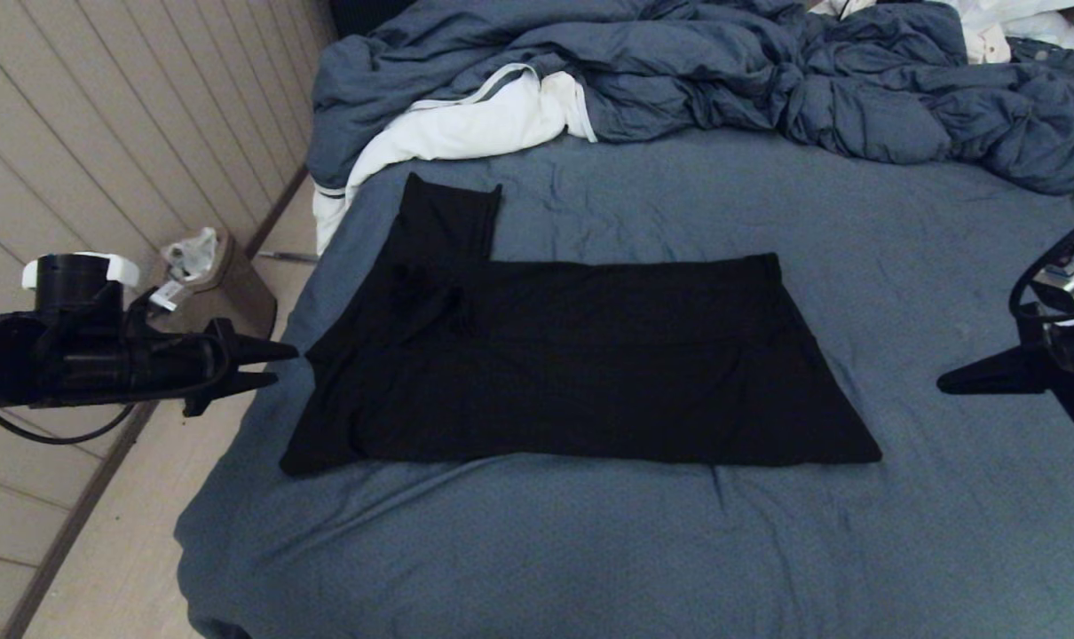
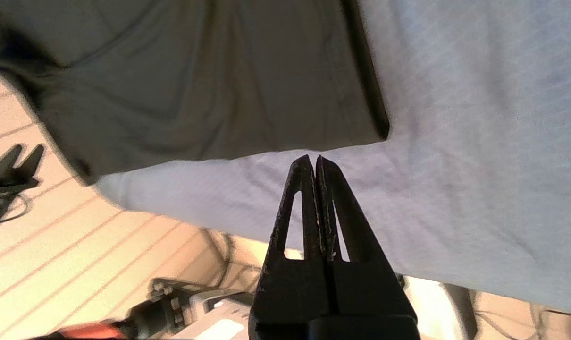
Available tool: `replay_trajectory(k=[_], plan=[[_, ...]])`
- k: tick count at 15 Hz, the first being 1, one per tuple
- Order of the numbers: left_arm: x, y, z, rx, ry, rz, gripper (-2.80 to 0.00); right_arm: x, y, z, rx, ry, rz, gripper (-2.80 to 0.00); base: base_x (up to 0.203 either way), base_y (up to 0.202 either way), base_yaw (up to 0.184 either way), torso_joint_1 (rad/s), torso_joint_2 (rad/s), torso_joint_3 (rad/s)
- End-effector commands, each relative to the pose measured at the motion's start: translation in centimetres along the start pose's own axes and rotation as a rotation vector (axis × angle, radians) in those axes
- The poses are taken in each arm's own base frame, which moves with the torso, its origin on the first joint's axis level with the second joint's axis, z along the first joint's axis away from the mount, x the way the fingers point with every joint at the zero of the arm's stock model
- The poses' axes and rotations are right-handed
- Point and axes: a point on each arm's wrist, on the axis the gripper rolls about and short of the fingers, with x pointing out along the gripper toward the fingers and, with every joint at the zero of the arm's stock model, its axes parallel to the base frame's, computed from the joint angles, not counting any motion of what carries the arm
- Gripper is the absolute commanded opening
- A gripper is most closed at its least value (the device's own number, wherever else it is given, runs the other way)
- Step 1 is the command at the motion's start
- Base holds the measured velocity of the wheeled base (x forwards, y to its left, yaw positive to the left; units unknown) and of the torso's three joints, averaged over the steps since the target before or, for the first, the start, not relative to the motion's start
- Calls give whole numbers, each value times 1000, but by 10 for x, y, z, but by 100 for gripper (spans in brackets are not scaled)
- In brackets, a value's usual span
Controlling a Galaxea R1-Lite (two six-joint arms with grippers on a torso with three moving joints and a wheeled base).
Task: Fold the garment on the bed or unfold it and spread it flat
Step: Fold the black T-shirt
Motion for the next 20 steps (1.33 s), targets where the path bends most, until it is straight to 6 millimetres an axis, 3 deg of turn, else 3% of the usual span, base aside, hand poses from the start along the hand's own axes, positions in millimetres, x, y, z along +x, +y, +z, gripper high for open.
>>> replay_trajectory(k=[1, 3, 13, 20], plan=[[12, 13, -3, -28, 31, 15, 0, 0, 5, 2, -18, -2, -12, -280, 0, 0, 0, 0, 0, 0], [22, 19, -6, -40, 56, 20, 0, 2, 6, 3, -25, -1, -9, -280, 0, 0, 0, 0, 0, 0], [51, -1, -41, -14, 193, -19, 0, 7, 20, 3, -63, 10, -2, -280, 0, 0, 0, 0, 0, 0], [48, -22, -52, 3, 214, -61, 0, 11, 16, 5, -68, 16, -7, -280, 0, 0, 0, 0, 0, 0]])
